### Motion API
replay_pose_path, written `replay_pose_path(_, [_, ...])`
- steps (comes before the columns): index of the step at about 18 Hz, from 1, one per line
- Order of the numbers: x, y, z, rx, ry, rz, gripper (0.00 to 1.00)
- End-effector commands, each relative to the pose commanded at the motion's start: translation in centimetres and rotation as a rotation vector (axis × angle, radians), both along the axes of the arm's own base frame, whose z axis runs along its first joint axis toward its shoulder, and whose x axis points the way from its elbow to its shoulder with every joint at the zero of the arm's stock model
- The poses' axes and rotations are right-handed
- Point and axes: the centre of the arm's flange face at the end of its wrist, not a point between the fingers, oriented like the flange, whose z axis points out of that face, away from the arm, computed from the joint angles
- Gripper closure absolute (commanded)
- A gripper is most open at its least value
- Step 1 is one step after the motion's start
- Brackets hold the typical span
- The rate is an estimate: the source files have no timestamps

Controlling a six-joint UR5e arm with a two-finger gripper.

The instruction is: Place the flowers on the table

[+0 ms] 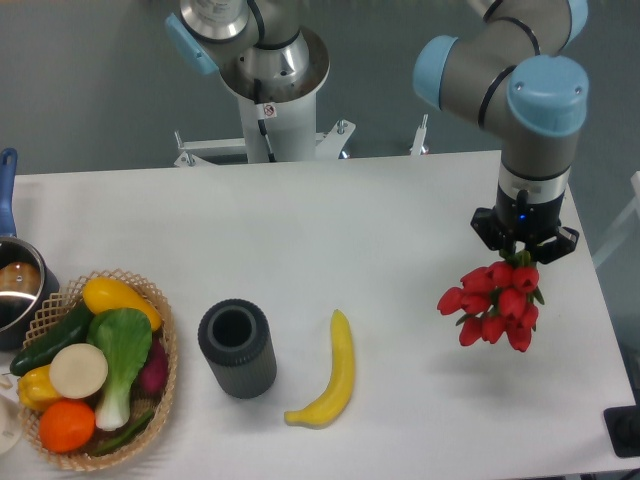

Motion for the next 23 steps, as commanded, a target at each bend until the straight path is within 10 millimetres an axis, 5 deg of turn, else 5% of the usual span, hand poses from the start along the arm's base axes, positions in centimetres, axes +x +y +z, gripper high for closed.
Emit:
replay_pose_path(9, [0.8,2.1,-2.5,-0.032,-0.023,0.025,1.0])
replay_pose_path(12, [1.9,2.7,-5.2,-0.054,-0.069,0.011,0.96])
replay_pose_path(15, [2.6,3.5,-6.3,-0.054,-0.087,-0.006,0.72])
replay_pose_path(17, [2.6,3.4,-6.3,-0.052,-0.089,-0.007,0.29])
replay_pose_path(20, [2.5,3.5,-6.3,-0.052,-0.087,-0.007,0.01])
replay_pose_path(23, [2.4,3.4,-6.1,-0.051,-0.078,0.005,0.0])
